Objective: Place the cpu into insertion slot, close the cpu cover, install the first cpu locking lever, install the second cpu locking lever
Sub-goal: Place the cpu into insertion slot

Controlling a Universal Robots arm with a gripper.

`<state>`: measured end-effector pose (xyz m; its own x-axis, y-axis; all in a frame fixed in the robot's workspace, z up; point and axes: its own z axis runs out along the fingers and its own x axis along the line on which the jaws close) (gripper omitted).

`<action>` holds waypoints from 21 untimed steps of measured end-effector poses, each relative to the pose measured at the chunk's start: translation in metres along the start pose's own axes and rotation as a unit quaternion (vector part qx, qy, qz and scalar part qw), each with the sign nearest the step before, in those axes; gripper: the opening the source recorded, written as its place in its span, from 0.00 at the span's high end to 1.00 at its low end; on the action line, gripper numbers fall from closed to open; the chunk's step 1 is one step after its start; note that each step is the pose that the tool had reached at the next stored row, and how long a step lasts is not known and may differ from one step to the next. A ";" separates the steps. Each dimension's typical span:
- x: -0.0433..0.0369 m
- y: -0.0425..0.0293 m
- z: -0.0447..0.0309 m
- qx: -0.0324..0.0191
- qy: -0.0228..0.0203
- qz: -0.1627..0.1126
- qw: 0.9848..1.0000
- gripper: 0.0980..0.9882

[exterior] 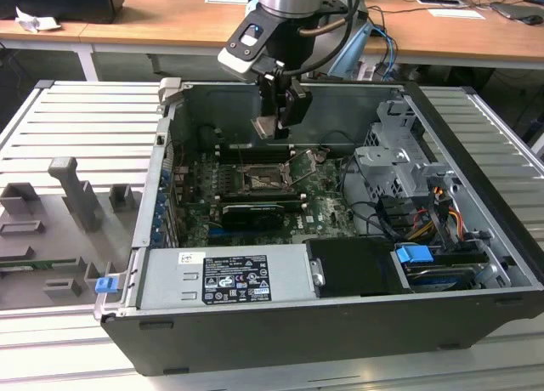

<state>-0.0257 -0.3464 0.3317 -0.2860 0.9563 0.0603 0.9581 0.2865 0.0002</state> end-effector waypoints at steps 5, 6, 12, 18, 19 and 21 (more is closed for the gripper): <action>0.0000 0.0000 0.0003 0.000 0.000 0.003 1.000 0.50; 0.0000 0.0000 0.0004 0.000 0.000 0.003 1.000 0.50; 0.0000 0.0000 0.0008 0.000 0.000 0.007 1.000 0.50; -0.0001 0.0000 0.0013 -0.001 0.000 0.013 1.000 0.50; -0.0001 0.0000 0.0015 -0.001 0.000 0.014 1.000 0.50; -0.0001 0.0000 0.0017 -0.001 0.000 0.016 1.000 0.50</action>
<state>-0.0257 -0.3464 0.3300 -0.2560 0.9648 0.0604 0.9665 0.2565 0.0002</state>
